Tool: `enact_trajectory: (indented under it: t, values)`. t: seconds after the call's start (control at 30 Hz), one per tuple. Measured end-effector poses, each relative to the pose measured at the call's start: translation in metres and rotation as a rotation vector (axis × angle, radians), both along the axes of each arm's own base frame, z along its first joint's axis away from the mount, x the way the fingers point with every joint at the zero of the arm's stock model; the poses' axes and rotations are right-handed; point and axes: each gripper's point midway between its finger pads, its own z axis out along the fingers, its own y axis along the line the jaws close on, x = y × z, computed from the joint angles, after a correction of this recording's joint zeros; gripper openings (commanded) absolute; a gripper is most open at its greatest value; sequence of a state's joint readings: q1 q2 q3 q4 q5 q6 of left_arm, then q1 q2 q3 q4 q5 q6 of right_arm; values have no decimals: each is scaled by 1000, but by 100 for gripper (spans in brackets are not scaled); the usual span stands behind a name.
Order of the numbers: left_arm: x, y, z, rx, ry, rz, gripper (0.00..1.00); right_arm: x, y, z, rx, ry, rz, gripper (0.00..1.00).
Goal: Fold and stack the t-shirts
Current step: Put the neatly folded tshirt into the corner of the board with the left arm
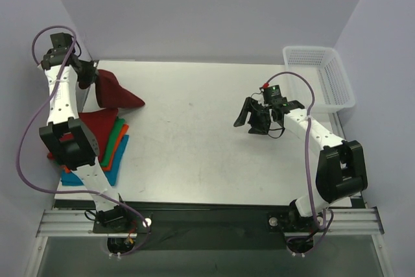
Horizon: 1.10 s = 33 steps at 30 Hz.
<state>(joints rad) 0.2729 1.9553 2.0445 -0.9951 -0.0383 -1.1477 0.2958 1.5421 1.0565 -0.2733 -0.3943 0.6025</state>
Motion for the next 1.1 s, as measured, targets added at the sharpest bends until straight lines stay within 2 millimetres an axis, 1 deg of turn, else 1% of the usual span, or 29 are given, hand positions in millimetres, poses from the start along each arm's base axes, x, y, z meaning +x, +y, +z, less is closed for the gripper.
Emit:
enact_trajectory:
  t: [0.17, 0.27, 0.37, 0.47, 0.6, 0.77, 0.83, 1.0, 1.1]
  values:
    - [-4, 10, 1, -4, 1, 8, 0, 0, 0, 0, 0, 0, 1, 68]
    - [-6, 13, 5, 0, -7, 8, 0, 0, 0, 0, 0, 0, 1, 68]
    - [-9, 14, 15, 7, -29, 5, 0, 0, 0, 0, 0, 0, 1, 68]
    - [-12, 12, 30, 5, -62, -2, 0, 0, 1, 0, -1, 0, 3, 68]
    - [-13, 14, 50, 13, -110, -1, 0, -1, 2, 0, -1, 0, 6, 68]
    - [-20, 19, 66, 22, -144, 12, 0, -1, 2, 0, -1, 0, 6, 68]
    - [-25, 21, 73, 29, -158, 17, 0, -1, 2, 0, -1, 0, 6, 68]
    - [-43, 27, 92, 50, -193, 35, 0, -3, 1, 1, 1, -5, 6, 68]
    - [-58, 31, 94, 59, -195, 47, 0, -7, 0, 5, 4, -15, 6, 68]
